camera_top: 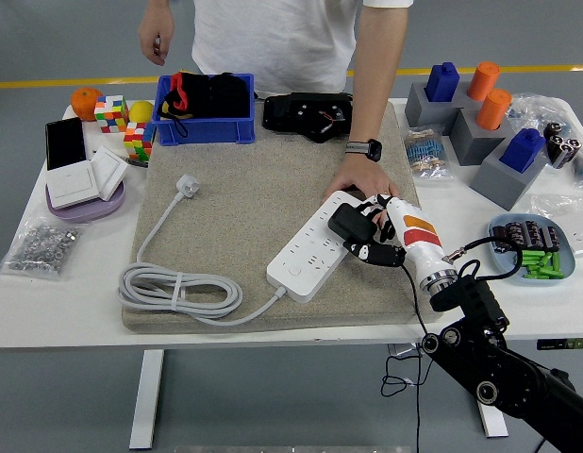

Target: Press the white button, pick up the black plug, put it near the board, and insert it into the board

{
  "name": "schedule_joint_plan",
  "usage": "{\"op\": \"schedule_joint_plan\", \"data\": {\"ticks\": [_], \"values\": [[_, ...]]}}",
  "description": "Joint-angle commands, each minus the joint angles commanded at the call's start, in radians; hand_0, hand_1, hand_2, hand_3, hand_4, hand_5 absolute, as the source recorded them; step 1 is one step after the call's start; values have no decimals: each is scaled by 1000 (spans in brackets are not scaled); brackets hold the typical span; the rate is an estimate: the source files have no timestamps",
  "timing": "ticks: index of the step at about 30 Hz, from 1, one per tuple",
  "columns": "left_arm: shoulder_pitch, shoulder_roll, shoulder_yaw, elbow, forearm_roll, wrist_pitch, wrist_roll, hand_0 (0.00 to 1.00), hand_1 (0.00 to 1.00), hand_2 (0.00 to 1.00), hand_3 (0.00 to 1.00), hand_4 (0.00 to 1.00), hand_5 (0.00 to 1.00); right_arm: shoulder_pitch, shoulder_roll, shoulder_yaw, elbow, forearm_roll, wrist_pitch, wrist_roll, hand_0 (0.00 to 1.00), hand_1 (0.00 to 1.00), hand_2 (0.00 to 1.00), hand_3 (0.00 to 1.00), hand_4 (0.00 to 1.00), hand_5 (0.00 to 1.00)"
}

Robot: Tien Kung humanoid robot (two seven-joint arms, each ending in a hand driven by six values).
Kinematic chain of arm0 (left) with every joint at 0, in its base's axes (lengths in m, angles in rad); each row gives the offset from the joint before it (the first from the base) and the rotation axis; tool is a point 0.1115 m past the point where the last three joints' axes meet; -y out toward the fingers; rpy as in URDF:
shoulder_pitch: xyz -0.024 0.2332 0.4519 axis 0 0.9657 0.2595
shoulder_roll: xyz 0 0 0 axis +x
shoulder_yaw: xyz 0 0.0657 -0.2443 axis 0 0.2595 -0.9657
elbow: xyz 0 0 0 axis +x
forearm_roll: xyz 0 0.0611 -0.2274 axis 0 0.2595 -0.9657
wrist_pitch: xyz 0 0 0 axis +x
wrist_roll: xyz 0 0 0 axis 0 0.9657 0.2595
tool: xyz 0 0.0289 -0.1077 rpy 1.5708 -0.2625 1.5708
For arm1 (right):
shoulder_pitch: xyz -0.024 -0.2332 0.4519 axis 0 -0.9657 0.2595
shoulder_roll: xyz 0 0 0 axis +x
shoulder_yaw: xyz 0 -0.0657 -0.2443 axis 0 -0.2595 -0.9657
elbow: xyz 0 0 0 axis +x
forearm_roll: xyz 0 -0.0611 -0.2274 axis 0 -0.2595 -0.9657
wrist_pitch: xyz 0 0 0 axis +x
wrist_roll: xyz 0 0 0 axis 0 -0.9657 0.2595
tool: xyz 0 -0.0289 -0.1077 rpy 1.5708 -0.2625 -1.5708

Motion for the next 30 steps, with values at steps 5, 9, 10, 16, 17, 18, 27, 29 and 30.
{"op": "schedule_joint_plan", "data": {"ticks": [5, 9, 10, 16, 17, 18, 27, 29, 30], "values": [[-3, -1, 5, 0, -5, 0, -2, 685, 677, 658, 686, 561, 199, 5, 1, 5, -11, -1, -1, 4, 261, 209, 240, 434, 651, 2], [-2, -2, 5, 0, -5, 0, -1, 685, 677, 658, 686, 562, 199, 7, 5, 11, -22, -4, 0, 7, 260, 208, 239, 435, 651, 2], [-2, -2, 5, 0, -5, 0, -1, 685, 677, 658, 686, 562, 199, 7, 6, 10, -23, -4, 0, 7, 260, 208, 239, 435, 651, 2], [0, -2, 1, 0, -2, 0, -1, 685, 677, 658, 686, 561, 199, 9, 7, 1, -33, -4, 3, 5, 260, 208, 239, 436, 651, 2], [0, -2, 1, 0, -2, 0, -1, 685, 677, 658, 686, 561, 199, 9, 7, 0, -33, -3, 4, 5, 260, 208, 239, 436, 651, 2], [0, -2, 1, 0, -2, 0, -1, 685, 677, 658, 686, 562, 199, 9, 7, -1, -33, -3, 4, 4, 261, 207, 239, 439, 653, 2], [-2, -4, 4, 0, -6, 0, -2, 684, 677, 658, 686, 562, 198, 10, 7, -5, -35, 5, 3, 4, 299, 235, 266, 467, 691, 2], [-2, -4, 5, 0, -7, 1, -2, 684, 677, 658, 686, 562, 198, 10, 7, -6, -35, 9, 3, 6, 299, 235, 266, 467, 691, 2], [-3, -4, 5, 0, -6, 0, -2, 685, 677, 658, 686, 562, 198, 10, 7, -7, -35, 12, 3, 7, 440, 410, 432, 564, 839, 2]]}}
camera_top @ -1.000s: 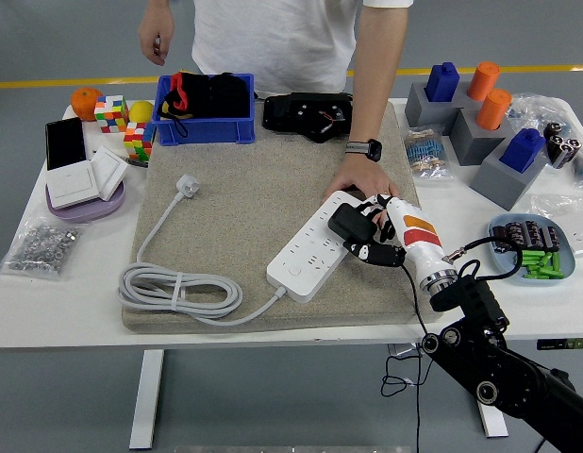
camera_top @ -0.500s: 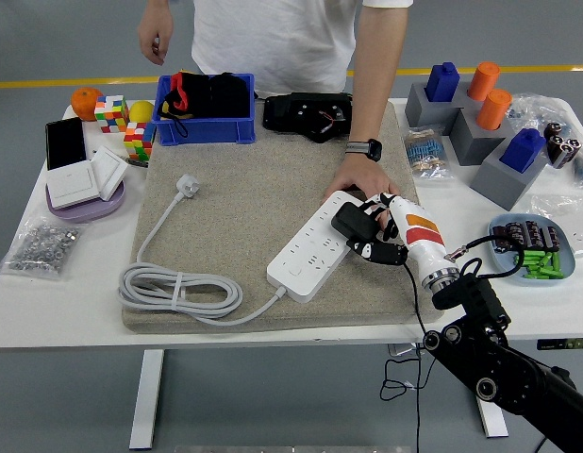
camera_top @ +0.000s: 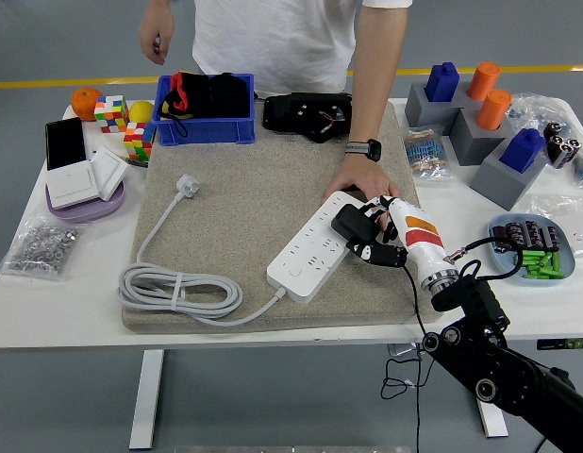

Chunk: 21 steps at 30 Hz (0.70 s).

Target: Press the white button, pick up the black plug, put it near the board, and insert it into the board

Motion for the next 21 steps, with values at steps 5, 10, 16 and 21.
{"op": "schedule_joint_plan", "data": {"ticks": [5, 10, 16, 21], "values": [[0, 0, 0, 0, 1, 0, 0, 685, 677, 658, 686, 562, 198, 0, 0, -4, 2, 14, 2, 2, 440, 410, 432, 564, 839, 2], [1, -1, -1, 0, 1, 0, 0, 685, 677, 658, 686, 562, 198, -1, 0, -6, 3, 19, 7, 9, 512, 516, 520, 628, 968, 96], [1, -2, 0, 0, 0, -1, 0, 685, 677, 658, 686, 562, 198, -2, 1, -7, 3, 27, 14, 20, 609, 630, 596, 708, 998, 177], [2, -2, 1, 0, -1, -1, 1, 685, 677, 658, 686, 562, 198, -1, 1, -6, 3, 28, 19, 23, 731, 728, 692, 757, 998, 224]]}}
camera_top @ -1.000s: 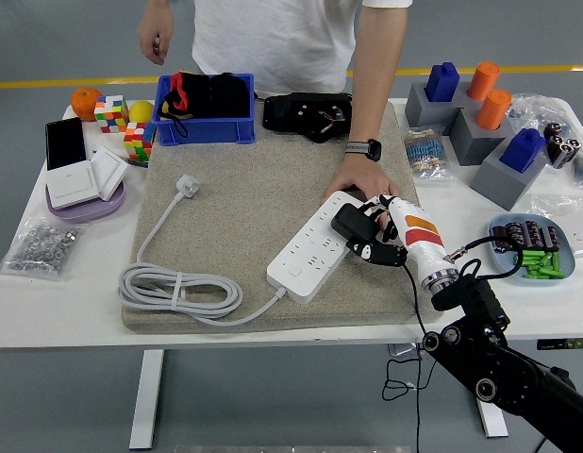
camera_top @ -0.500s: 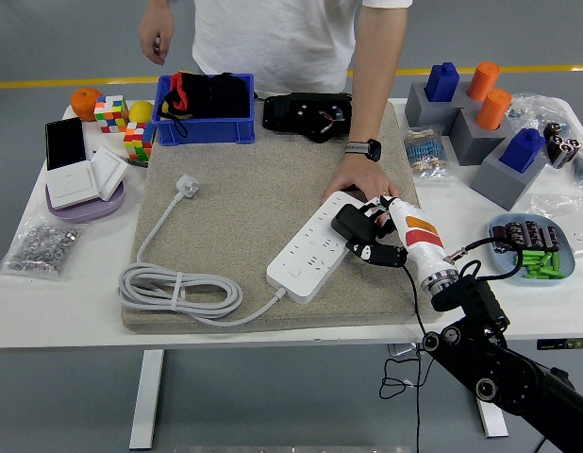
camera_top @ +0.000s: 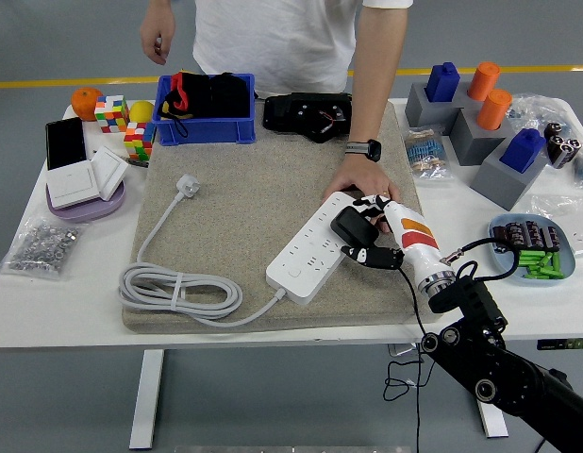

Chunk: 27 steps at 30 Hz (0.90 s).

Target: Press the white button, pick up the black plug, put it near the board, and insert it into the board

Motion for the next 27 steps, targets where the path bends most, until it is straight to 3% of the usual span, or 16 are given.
{"op": "schedule_joint_plan", "data": {"ticks": [14, 15, 26, 27], "values": [[0, -1, 1, 0, -2, -1, 1, 685, 677, 658, 686, 562, 198, -6, -6, 6, 22, 5, 8, 9, 740, 760, 724, 779, 998, 278], [0, -2, 1, 0, -2, -1, 1, 685, 677, 658, 686, 562, 198, -10, -9, 8, 36, 6, 11, 8, 762, 792, 763, 795, 998, 320], [1, -4, 1, 0, -9, 1, 0, 685, 677, 658, 686, 562, 198, -87, -59, 88, 257, -21, 61, 11, 801, 818, 782, 805, 998, 347], [0, -4, 1, 0, -10, 1, 0, 685, 675, 658, 686, 562, 198, -96, -66, 94, 275, -26, 69, 16, 857, 845, 802, 810, 998, 357]]}}
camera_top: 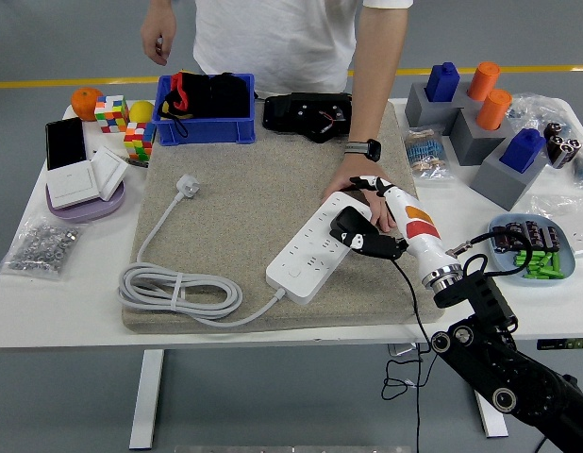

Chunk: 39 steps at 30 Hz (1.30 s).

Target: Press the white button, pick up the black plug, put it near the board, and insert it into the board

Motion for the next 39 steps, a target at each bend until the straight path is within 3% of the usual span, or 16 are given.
{"op": "schedule_joint_plan", "data": {"ticks": [4, 9, 39], "values": [[-1, 0, -4, 0, 1, 1, 0, 685, 675, 658, 686, 562, 198, -42, -32, 16, 64, -22, 23, 26, 857, 845, 802, 810, 998, 357], [-1, 1, -11, 0, 6, 2, 1, 685, 677, 657, 685, 562, 198, -74, -48, 1, 83, -20, 32, 33, 885, 855, 810, 803, 998, 369], [0, 5, -3, 0, 17, -3, 3, 685, 675, 658, 685, 562, 198, -13, -17, -78, -51, -43, 54, 26, 889, 865, 820, 804, 998, 408]]}}
